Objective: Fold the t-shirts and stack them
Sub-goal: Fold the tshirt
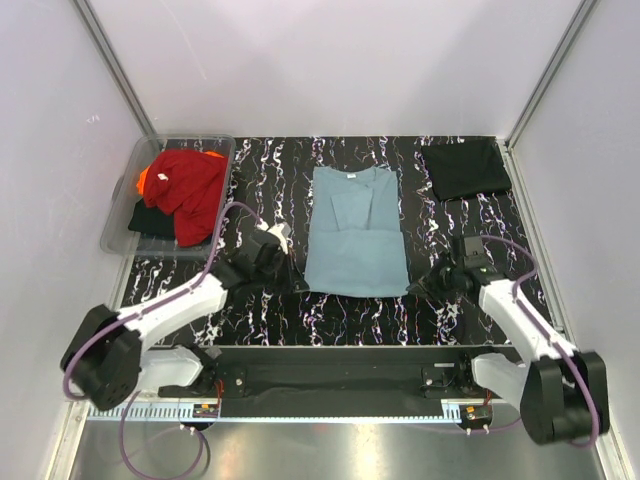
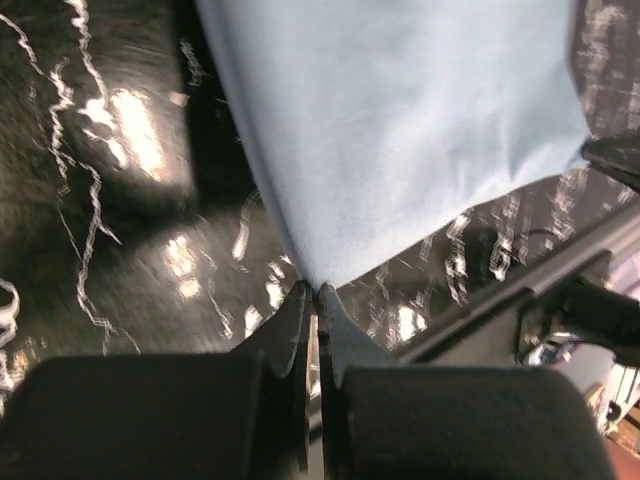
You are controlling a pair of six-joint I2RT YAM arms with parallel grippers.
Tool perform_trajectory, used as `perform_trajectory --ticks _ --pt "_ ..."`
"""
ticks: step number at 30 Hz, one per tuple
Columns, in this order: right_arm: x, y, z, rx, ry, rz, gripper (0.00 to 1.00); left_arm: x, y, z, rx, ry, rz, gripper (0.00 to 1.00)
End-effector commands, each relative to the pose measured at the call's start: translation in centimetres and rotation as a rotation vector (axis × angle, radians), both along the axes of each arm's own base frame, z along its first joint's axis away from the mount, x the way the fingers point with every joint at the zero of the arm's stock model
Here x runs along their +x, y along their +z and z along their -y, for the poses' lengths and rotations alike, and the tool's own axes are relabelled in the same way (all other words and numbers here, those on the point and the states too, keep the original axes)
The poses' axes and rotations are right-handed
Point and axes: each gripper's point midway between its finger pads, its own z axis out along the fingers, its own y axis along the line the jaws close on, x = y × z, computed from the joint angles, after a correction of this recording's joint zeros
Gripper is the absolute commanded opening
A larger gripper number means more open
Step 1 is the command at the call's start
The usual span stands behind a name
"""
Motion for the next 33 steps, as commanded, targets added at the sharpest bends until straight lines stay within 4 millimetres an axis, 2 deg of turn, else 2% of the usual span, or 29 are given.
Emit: perform_trajectory --ticks 1,4,5,9,10,13,15,18,19,22,24,25,26,29,30,31,32,33 --pt "-0.2 3.4 0.3 -0.016 0.026 0.076 0.00 -0.4 2.5 -0.2 0.005 0.014 0.052 0.00" --pt "-1.2 4.9 0.8 -0.038 0.035 0.102 0.00 -1.5 3.5 -0.3 0.002 0.001 0.069 0.00" --pt "-1.3 6.1 0.8 -0.035 0.039 0.147 0.00 -1.8 3.8 -0.3 0.000 -0.002 0.075 0.00" --pt "-3.0 8.5 1.1 -0.034 0.047 0.209 0.00 -3.8 5.6 -0.2 -0.017 -0.016 0.096 0.00" --pt "-3.3 8.9 1.1 -0.032 0.050 0.222 0.00 -4.0 7.2 -0.1 -0.044 -0.017 0.130 0.00" --pt "-3.8 10.7 0.8 -0.007 0.062 0.272 0.00 -4.7 9.2 0.2 -0.066 -0.029 0.169 0.00" --pt "-3.7 11.3 0.7 -0.004 0.070 0.286 0.00 -4.7 9.6 0.5 -0.075 -0.045 0.175 0.00" --pt "-2.5 12.3 0.9 -0.026 0.069 0.316 0.00 -3.9 9.8 1.0 -0.049 -0.057 0.181 0.00" --pt "-1.8 13.5 1.0 -0.034 0.069 0.347 0.00 -3.0 10.0 1.2 -0.032 -0.052 0.185 0.00" --pt "0.2 14.3 1.6 -0.092 0.070 0.366 0.00 -0.9 10.6 1.4 -0.015 -0.036 0.185 0.00" --pt "2.5 15.7 1.5 -0.116 0.084 0.387 0.00 0.8 11.5 1.5 -0.009 -0.027 0.204 0.00" --pt "2.9 16.7 1.4 -0.116 0.090 0.422 0.00 1.5 11.8 1.5 -0.006 -0.023 0.211 0.00" --pt "3.8 16.3 1.1 -0.122 0.118 0.410 0.00 2.2 12.1 1.4 -0.001 -0.015 0.218 0.00" --pt "6.6 17.1 0.3 -0.119 0.177 0.433 0.00 5.0 13.3 1.0 0.014 0.006 0.250 0.00" --pt "7.7 18.2 0.0 -0.119 0.191 0.466 0.00 6.4 13.7 0.8 0.020 0.015 0.258 0.00" --pt "8.4 18.2 0.0 -0.125 0.196 0.463 0.00 7.2 13.8 0.8 0.023 0.018 0.263 0.00" --pt "9.5 17.3 -0.2 -0.134 0.217 0.438 0.00 8.0 14.0 0.8 0.027 0.021 0.269 0.00" --pt "10.4 17.5 -0.4 -0.136 0.224 0.449 0.00 9.4 14.3 0.7 0.026 0.028 0.267 0.00"
